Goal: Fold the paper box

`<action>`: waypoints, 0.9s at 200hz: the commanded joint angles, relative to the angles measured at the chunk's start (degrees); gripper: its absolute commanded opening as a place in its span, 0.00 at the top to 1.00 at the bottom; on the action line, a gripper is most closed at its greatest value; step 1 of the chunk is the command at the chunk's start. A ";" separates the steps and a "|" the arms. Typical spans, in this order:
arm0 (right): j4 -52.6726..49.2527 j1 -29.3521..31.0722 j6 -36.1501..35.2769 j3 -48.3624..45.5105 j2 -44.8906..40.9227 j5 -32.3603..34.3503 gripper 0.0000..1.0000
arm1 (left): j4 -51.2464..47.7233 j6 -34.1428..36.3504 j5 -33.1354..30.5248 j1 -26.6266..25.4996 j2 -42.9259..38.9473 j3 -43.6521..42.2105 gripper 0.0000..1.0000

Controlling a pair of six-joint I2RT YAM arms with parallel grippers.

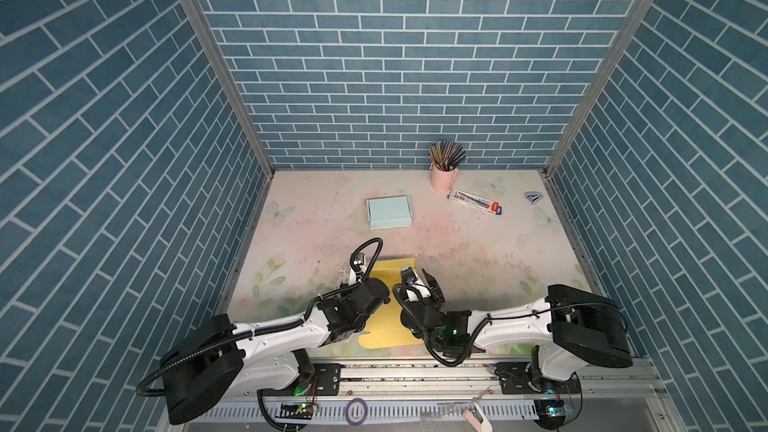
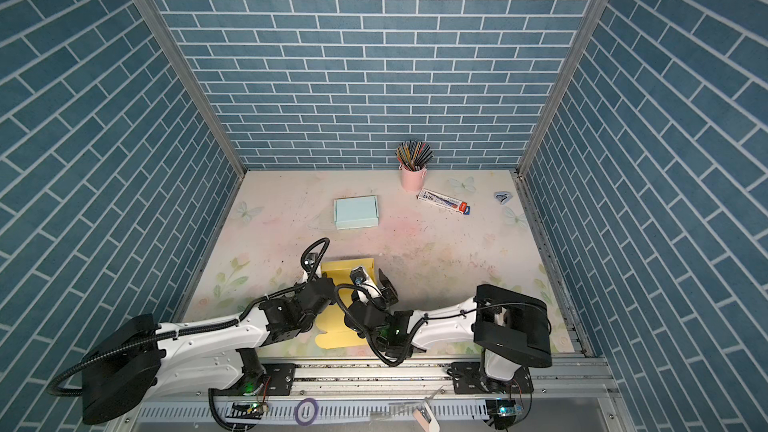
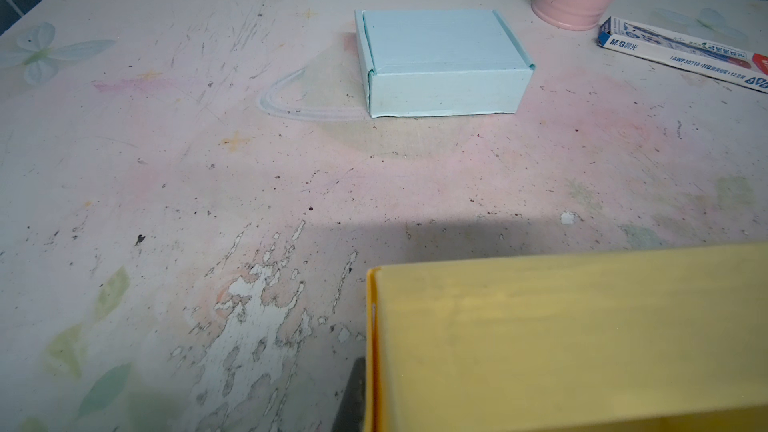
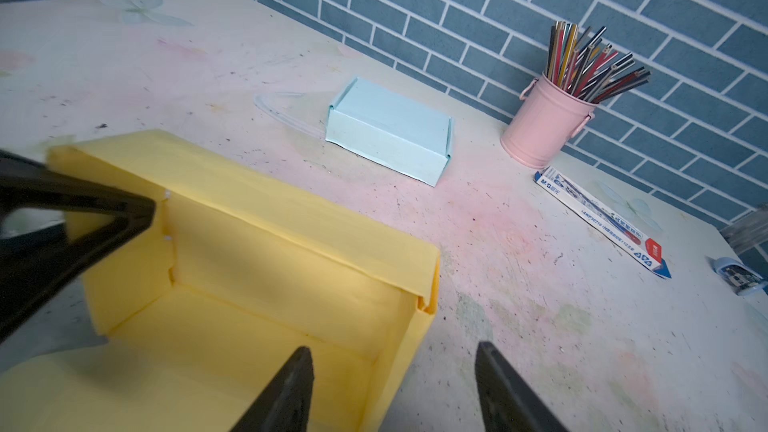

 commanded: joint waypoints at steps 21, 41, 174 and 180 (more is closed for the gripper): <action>-1.47 2.26 -0.34 -3.27 -12.97 0.35 0.36 | -0.78 0.01 -2.11 -0.24 -1.23 1.55 0.98; -2.33 2.20 0.23 -5.44 -20.22 -0.40 0.29 | -1.14 0.30 -2.04 -0.22 -1.42 1.93 0.98; -20.01 -14.80 10.76 -9.41 -43.71 -24.04 0.10 | -31.45 13.96 16.62 0.42 2.71 25.62 0.96; -20.27 -14.91 10.35 -9.94 -44.71 -23.89 0.10 | -33.77 14.85 18.18 0.57 3.50 27.44 0.96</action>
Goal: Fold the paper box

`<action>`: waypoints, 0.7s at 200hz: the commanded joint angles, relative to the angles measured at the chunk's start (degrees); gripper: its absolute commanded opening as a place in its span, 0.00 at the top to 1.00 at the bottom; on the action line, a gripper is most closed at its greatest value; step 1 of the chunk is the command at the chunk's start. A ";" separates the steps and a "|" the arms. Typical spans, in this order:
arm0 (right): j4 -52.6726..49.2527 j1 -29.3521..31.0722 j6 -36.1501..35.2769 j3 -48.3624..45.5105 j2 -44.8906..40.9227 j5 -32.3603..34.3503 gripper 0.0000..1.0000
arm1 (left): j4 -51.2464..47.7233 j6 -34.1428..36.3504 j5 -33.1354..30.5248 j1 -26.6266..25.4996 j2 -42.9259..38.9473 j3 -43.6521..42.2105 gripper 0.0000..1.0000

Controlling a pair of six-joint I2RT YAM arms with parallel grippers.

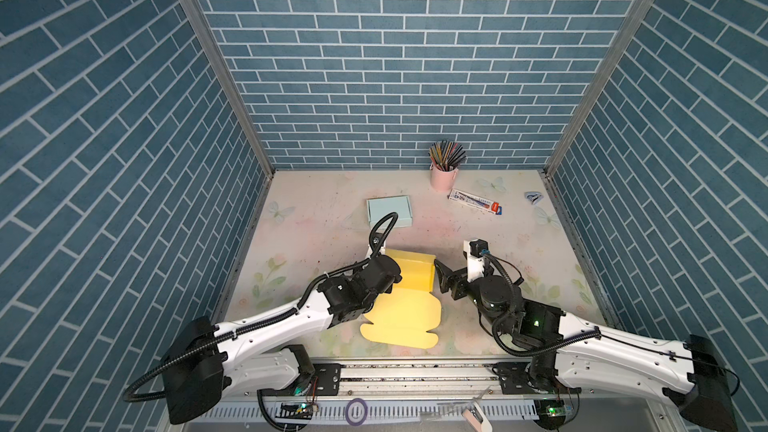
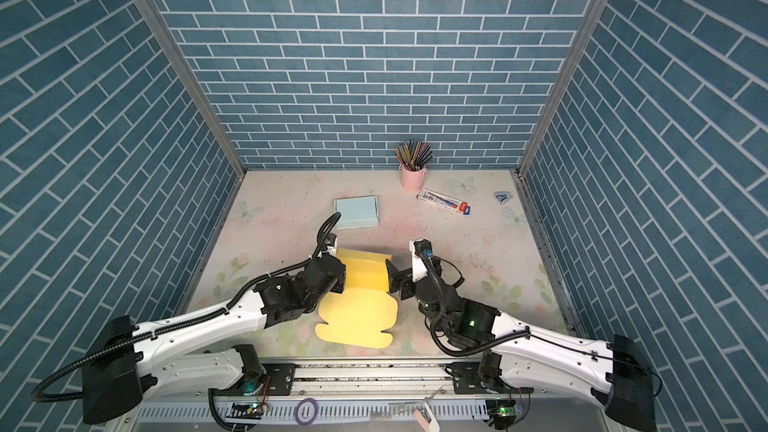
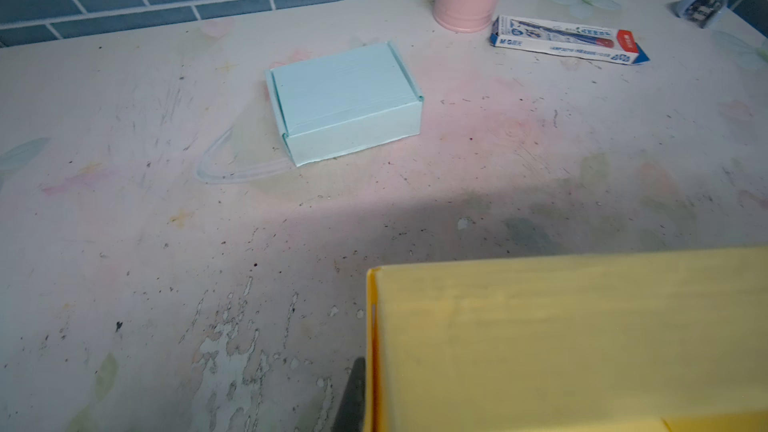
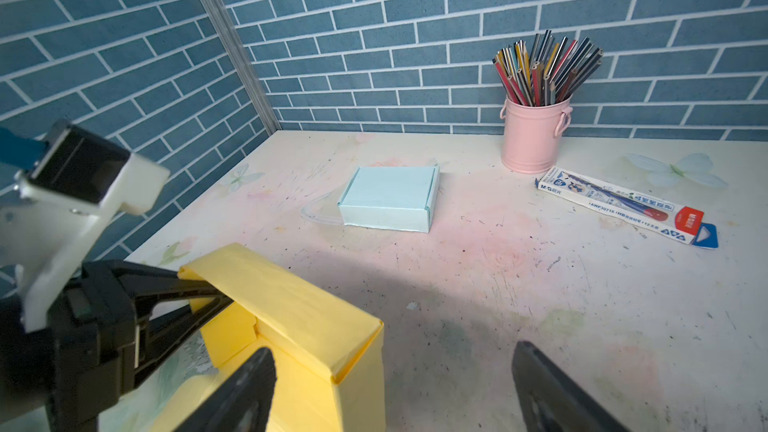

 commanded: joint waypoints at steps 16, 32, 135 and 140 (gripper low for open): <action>-3.43 -1.04 0.14 -3.22 -5.71 -1.86 0.10 | -19.11 5.47 10.12 0.68 5.10 10.49 0.96; -3.20 -1.54 -0.87 -4.90 -7.70 -1.80 0.09 | -25.14 7.31 12.71 0.76 8.28 15.35 0.96; -6.85 -6.25 -5.70 -9.79 -15.87 0.42 0.07 | -42.02 14.49 28.01 4.26 32.71 33.95 0.94; -6.78 -6.69 -5.72 -9.89 -15.86 0.03 0.07 | -42.47 14.97 28.54 4.42 34.14 34.49 0.94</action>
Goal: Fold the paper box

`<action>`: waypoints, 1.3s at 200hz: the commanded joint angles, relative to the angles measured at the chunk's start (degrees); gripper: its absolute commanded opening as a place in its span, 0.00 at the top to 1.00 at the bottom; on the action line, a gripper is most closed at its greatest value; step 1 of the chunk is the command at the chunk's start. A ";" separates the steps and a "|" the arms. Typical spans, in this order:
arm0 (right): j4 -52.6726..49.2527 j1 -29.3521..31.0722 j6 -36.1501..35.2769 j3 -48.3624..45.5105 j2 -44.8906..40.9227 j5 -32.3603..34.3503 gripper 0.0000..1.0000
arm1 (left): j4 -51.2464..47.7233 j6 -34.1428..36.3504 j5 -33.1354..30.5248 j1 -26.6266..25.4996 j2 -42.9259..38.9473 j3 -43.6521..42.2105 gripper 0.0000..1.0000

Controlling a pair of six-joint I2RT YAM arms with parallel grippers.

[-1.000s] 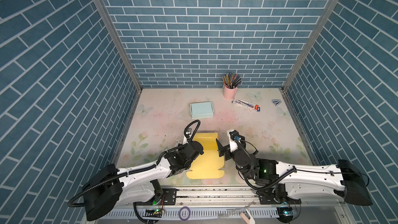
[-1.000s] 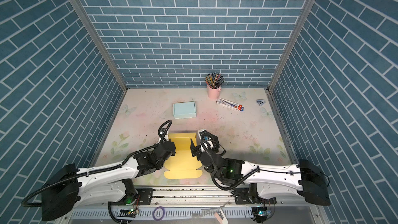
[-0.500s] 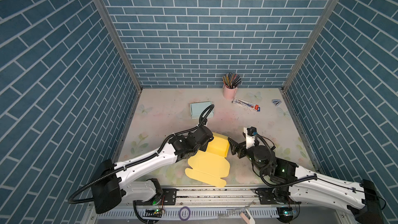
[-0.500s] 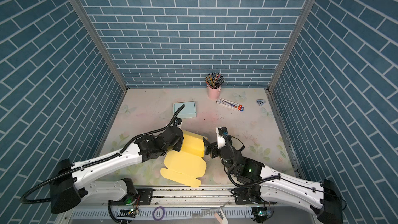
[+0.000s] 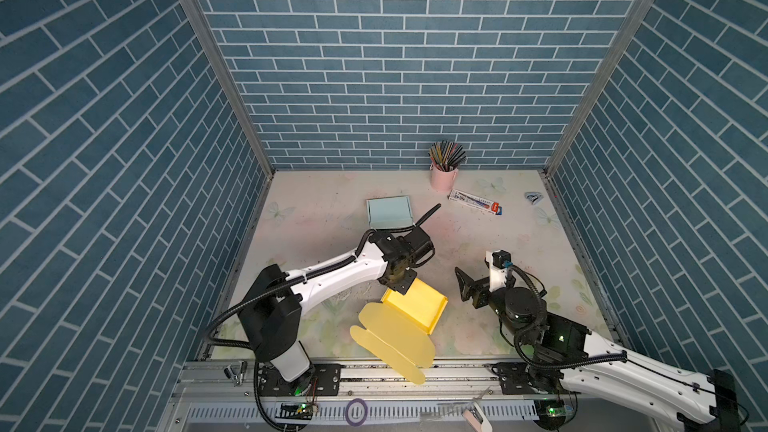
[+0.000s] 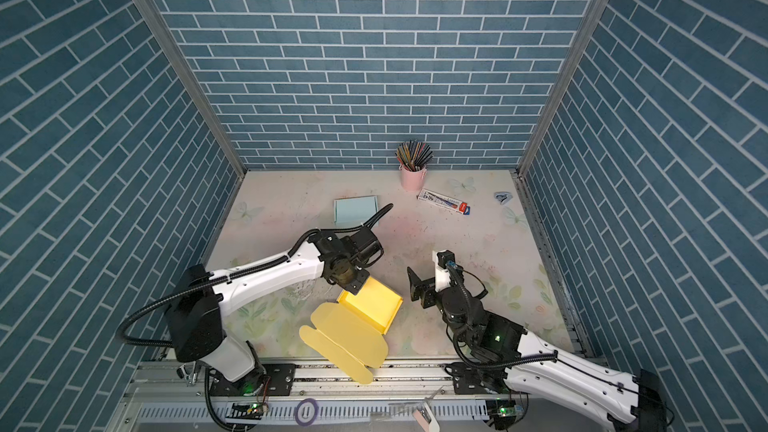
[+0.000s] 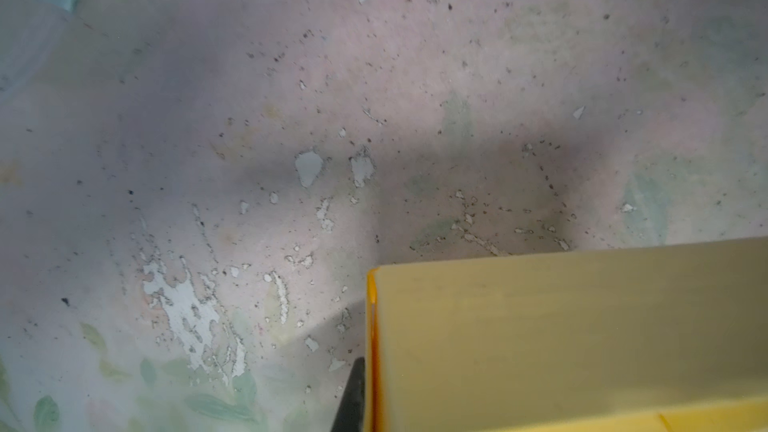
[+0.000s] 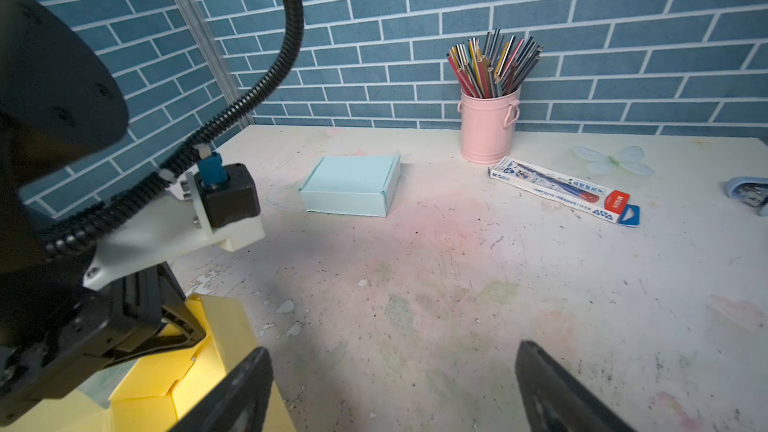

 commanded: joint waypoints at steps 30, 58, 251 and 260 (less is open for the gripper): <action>-0.74 -4.19 -1.81 -1.64 -0.43 -2.35 0.07 | -6.88 4.80 7.00 2.64 10.72 5.79 0.94; 0.20 -5.95 -1.83 -2.40 0.17 -4.06 0.07 | -7.71 6.54 5.67 3.81 14.98 7.83 0.92; 2.32 -12.48 -3.96 -2.74 1.94 -8.57 0.07 | -6.13 7.29 4.80 7.44 19.28 10.64 0.52; 2.60 -12.59 -3.94 -2.95 1.96 -8.77 0.07 | -6.33 7.37 4.83 7.53 19.21 10.80 0.49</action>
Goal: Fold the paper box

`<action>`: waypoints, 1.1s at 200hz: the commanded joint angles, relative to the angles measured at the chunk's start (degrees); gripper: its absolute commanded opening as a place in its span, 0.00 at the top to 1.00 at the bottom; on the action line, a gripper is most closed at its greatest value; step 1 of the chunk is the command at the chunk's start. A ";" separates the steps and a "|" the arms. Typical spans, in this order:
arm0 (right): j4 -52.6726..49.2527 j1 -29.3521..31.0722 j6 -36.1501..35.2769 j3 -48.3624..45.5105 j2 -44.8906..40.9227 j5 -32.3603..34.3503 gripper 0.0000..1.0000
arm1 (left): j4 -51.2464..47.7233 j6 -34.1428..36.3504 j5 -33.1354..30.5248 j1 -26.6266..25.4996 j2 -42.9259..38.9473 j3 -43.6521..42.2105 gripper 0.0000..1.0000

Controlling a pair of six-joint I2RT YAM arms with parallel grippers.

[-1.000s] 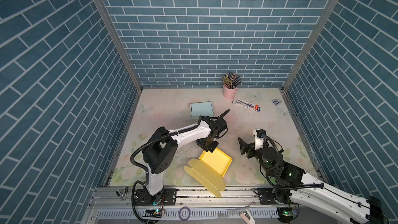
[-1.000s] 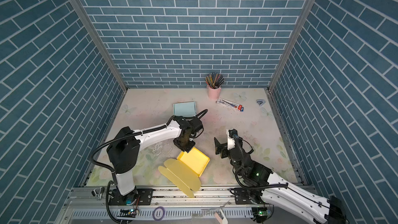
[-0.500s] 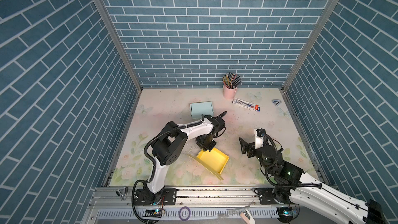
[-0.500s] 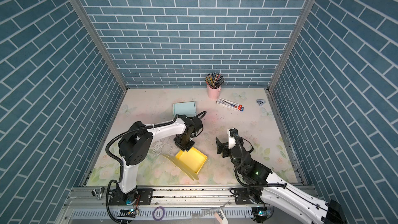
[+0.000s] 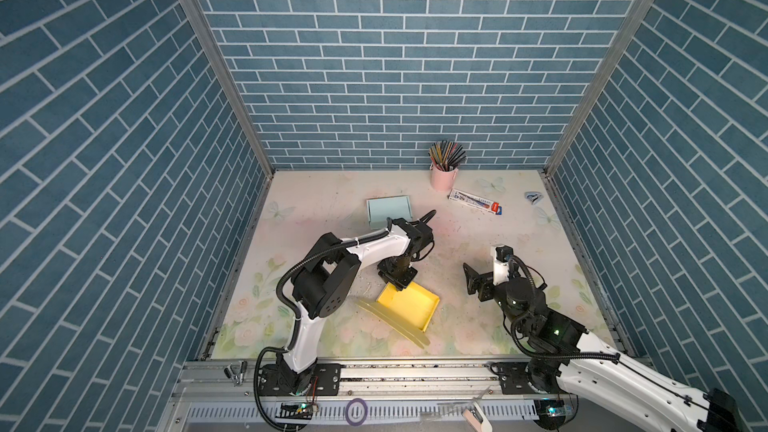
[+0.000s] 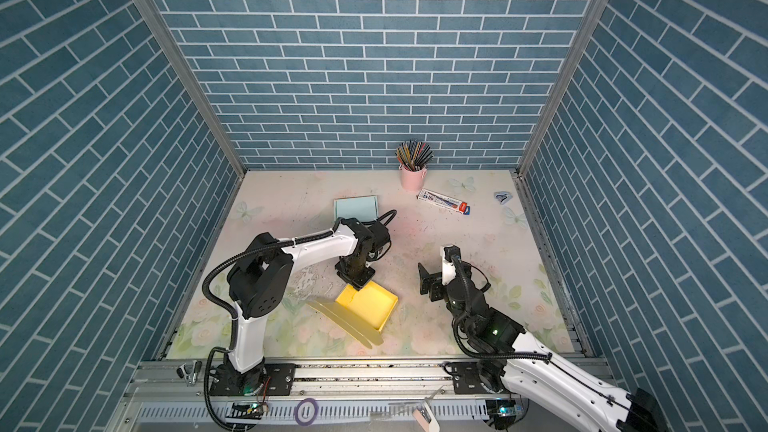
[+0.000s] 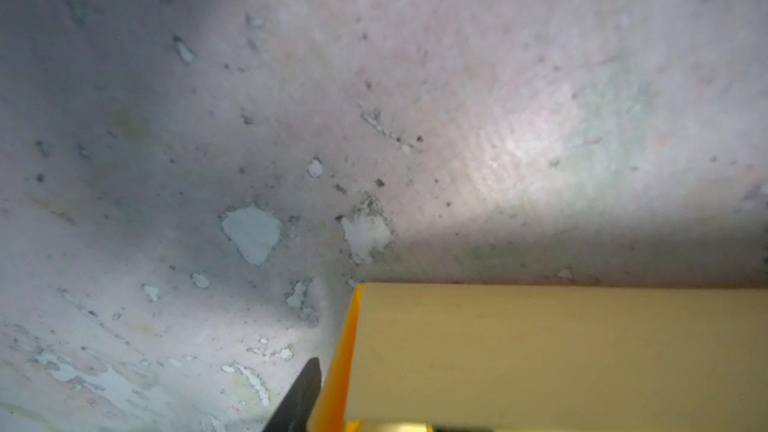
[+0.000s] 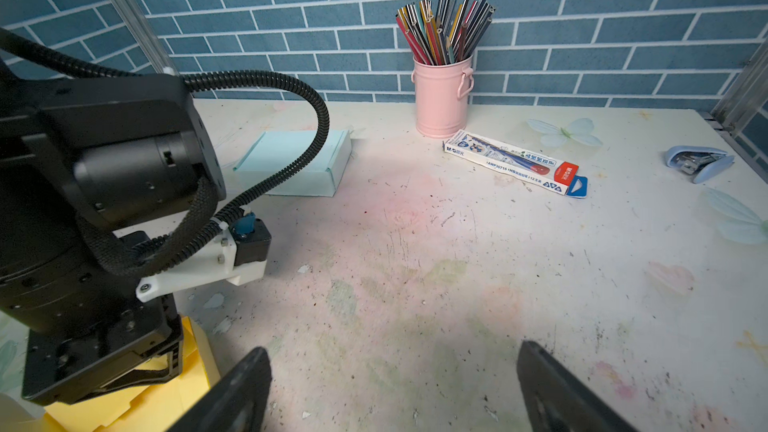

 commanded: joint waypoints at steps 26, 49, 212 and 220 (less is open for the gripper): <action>1.82 -1.19 -1.41 -0.71 0.19 -1.43 0.07 | -2.09 0.17 -0.92 1.02 -1.17 2.28 0.48; 1.98 -1.78 -1.48 -0.81 0.28 -1.54 0.07 | -2.27 0.26 -0.80 1.37 -1.68 1.92 0.48; 4.78 -6.17 -4.16 -0.90 1.17 -3.57 0.08 | 11.03 8.76 -1.46 1.85 -1.62 -2.83 0.93; 4.70 -6.19 -4.43 -0.95 1.01 -3.48 0.08 | 12.34 10.99 -1.29 1.72 -1.36 -2.63 0.94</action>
